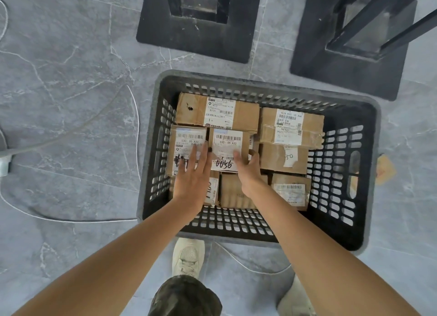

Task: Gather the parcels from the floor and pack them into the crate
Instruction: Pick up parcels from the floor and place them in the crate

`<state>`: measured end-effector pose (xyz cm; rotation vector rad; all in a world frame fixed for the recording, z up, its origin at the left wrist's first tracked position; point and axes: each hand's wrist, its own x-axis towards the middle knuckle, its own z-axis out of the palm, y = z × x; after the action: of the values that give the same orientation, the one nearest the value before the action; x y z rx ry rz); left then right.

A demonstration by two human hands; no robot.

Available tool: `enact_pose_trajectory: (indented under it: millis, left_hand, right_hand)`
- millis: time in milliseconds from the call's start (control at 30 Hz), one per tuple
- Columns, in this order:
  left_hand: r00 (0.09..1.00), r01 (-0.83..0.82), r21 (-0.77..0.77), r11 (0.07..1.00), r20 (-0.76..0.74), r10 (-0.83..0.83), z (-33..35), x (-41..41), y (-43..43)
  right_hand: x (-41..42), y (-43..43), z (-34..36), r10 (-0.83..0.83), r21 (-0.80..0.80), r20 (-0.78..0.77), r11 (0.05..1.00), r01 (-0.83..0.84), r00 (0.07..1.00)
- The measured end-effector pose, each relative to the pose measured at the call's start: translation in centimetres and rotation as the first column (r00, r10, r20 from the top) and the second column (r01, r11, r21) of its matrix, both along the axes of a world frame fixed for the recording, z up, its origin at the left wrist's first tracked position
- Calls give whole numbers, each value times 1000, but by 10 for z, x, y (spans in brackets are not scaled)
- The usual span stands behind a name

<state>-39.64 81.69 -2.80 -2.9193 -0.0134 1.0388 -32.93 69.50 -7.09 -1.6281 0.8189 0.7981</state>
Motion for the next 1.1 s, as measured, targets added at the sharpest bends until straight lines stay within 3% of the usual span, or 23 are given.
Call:
enact_pose_trajectory:
  millis: [100,200,367,600,800,1100]
  left_hand:
    - [996,84,26,996,0,-84,9,5,4]
    - [994,106,28,994,1,-107,29,11,6]
    - [997,69,-29,997,33,-68,90,24,4]
    - [984,40,-183,982,178,-6,241,52,-26]
    - [909,190,-312,931,415,-47,419,72,-106]
    - [760,411,-331,850,639,-119,662,77,-304]
  right_hand:
    - [-1,2,6,43,-64,-42,997,-46,998]
    - [3,-6,31,187,-187,-36,964,-190,982]
    - [8,-36,112,257,-285,227,940,-188,939]
    - [9,-93,282,82,-255,377,967,18,923]
    - [-13,-164,449,-90,-190,466,961,199,880]
    - [-77,-372,683,-236,-71,703,915,397,671]
